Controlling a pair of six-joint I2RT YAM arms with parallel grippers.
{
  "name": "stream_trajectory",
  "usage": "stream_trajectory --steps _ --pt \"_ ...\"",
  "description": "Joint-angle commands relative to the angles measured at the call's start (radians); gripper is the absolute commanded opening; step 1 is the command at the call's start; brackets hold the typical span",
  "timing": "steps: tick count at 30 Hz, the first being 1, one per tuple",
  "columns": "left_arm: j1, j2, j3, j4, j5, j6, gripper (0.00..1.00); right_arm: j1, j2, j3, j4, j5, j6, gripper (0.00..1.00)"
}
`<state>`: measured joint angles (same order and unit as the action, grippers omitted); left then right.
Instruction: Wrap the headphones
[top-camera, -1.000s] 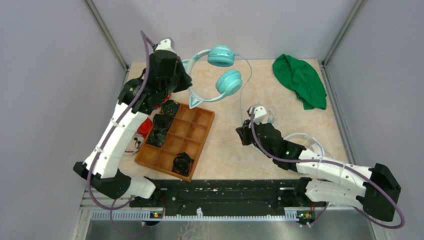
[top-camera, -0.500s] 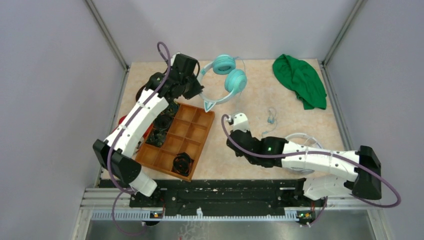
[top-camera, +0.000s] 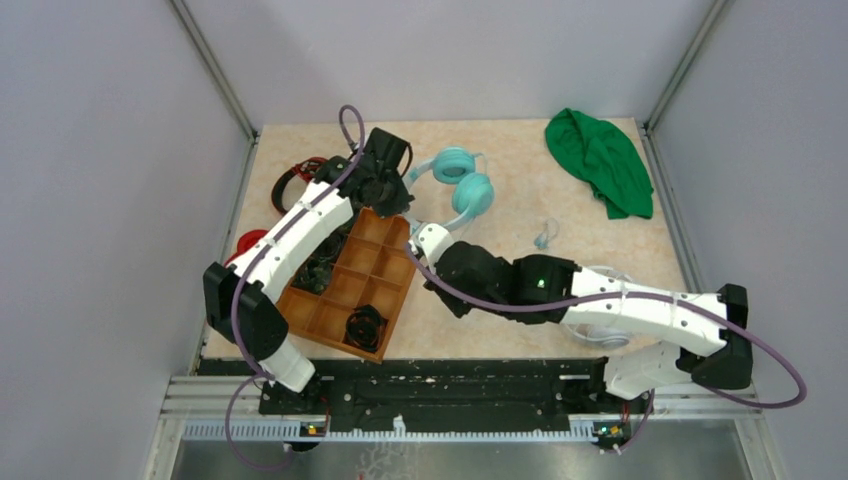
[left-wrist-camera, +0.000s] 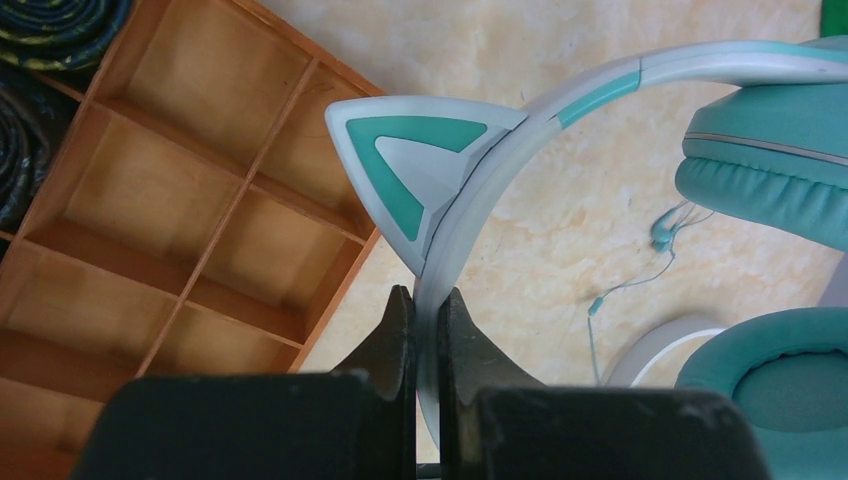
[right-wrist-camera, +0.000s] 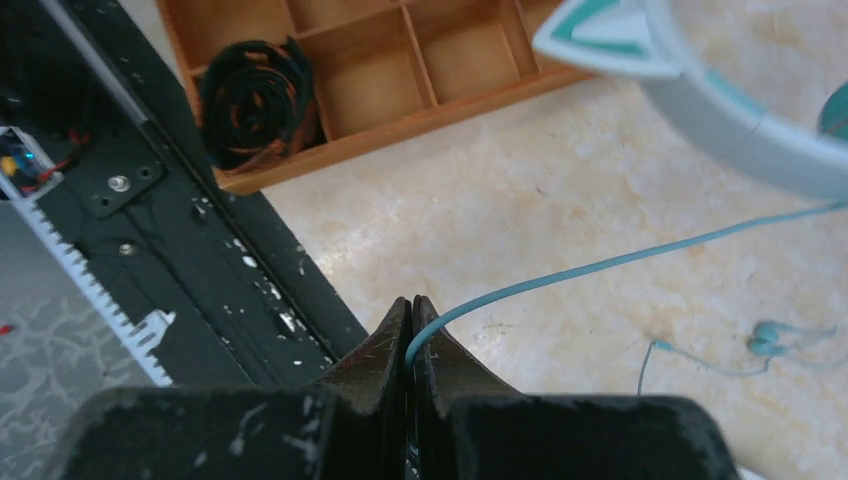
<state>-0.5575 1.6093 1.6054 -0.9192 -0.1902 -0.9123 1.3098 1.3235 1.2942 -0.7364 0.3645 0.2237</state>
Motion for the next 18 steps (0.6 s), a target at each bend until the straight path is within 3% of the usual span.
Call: stream_trajectory --steps 1,18 --pt "-0.03 -0.055 -0.046 0.175 0.072 0.117 0.0 -0.051 -0.041 0.14 -0.07 -0.162 -0.112 0.0" --pt "-0.121 -0.183 -0.276 0.342 0.148 0.391 0.0 -0.298 -0.102 0.133 -0.069 -0.305 -0.152 0.0"
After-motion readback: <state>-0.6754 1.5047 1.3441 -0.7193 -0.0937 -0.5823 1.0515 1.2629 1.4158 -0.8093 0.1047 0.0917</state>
